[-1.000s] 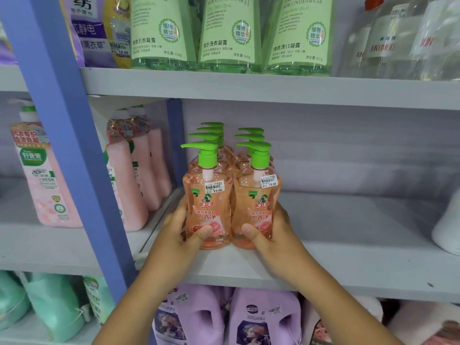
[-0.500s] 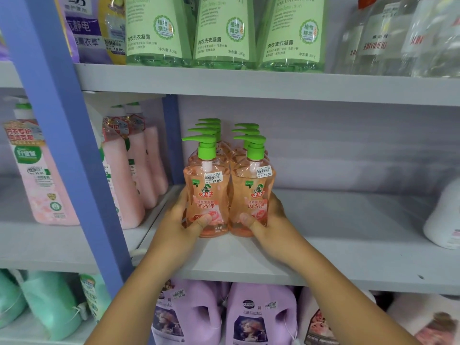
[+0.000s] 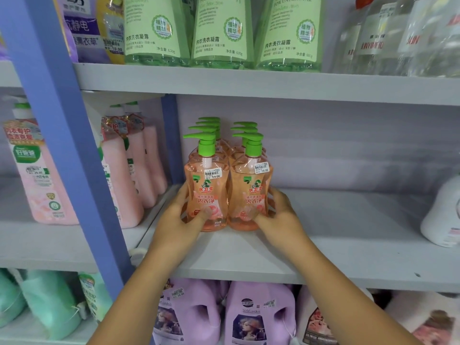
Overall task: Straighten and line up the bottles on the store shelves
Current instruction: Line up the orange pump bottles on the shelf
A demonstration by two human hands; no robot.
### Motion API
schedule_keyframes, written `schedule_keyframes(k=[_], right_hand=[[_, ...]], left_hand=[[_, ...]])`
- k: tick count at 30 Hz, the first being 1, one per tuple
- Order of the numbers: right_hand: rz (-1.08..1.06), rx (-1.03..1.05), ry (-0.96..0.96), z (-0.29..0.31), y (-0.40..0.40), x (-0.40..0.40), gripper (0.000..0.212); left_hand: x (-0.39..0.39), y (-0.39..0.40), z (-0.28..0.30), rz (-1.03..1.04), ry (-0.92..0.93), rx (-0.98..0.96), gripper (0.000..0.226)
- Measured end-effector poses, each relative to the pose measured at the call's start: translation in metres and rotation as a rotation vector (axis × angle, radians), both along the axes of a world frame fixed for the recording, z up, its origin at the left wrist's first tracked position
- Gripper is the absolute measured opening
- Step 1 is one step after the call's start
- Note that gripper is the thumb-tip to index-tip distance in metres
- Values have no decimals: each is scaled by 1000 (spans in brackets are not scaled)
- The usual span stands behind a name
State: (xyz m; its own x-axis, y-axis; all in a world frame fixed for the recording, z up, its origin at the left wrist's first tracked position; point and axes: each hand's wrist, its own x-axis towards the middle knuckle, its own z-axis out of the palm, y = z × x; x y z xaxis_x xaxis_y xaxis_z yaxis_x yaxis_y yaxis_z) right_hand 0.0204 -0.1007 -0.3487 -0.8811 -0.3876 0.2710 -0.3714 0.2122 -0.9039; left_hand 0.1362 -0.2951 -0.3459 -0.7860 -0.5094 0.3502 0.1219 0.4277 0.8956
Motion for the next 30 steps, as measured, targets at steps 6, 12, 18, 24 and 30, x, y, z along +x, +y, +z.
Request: schedule_keyframes(k=[6,12,18,24,30], right_hand=[[-36,-17,-9,-5,4,2,50],[-40,1,15,-4,3,3,48],[-58,-33,20,0,-1,6,50],[-98,9,78,-3,-4,8,46],[-56,-16,17,-2,0,8,43]], left_hand=[[0,-1,-1,59,9,15,45],[0,-3,0,41,-1,20,51],[-4,1,0,92,15,29,51],[-7,1,-1,92,34,20,49],[-6,3,-4,77,-6,-20,66]])
